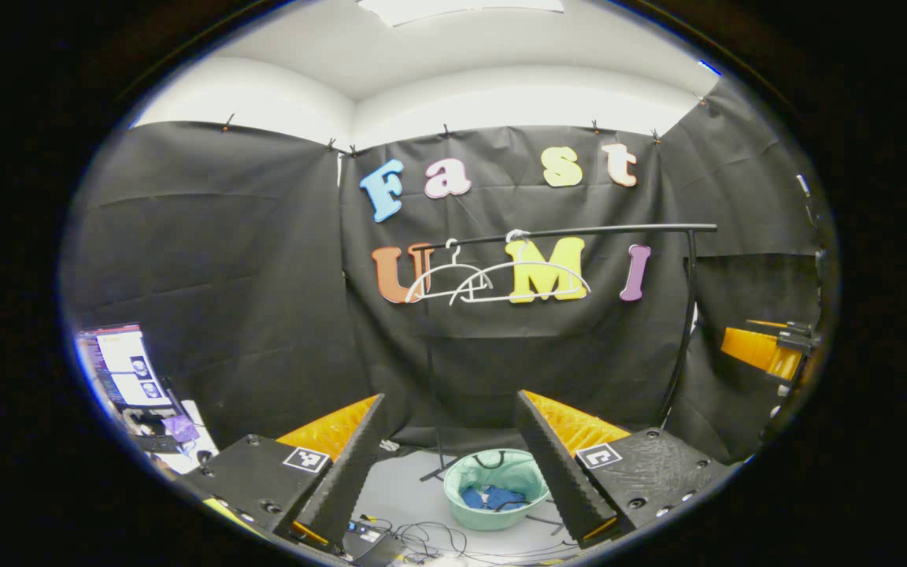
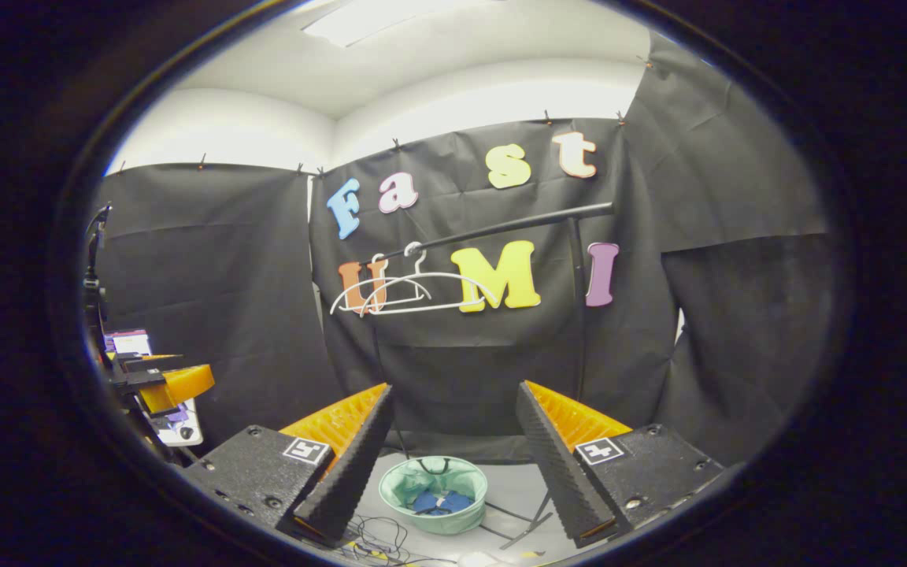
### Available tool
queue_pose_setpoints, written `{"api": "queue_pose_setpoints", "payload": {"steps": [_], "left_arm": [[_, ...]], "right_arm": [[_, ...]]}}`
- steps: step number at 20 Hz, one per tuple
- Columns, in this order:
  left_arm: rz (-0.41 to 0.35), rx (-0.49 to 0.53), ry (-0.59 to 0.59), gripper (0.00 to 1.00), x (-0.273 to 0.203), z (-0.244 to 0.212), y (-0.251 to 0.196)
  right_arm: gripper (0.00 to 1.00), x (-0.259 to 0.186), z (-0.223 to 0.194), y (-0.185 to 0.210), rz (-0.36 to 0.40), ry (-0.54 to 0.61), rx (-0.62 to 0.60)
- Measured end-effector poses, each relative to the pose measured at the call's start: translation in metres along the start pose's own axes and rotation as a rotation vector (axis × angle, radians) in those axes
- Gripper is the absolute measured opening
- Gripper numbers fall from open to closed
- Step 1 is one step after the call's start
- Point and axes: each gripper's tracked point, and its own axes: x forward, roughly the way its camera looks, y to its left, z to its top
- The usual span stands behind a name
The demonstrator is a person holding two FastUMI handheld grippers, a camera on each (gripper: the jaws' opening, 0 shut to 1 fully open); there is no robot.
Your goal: Grasp the clothes on the hanger with both hands and then place them into the laundry hamper below.
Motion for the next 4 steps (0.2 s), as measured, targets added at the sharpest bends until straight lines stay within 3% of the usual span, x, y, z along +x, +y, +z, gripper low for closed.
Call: {"api": "queue_pose_setpoints", "payload": {"steps": [4], "left_arm": [[-0.046, -0.016, -0.01, 0.99, -0.011, 0.002, 0.005]], "right_arm": [[0.99, -0.043, -0.007, 0.005, -0.101, -0.012, -0.005]]}}
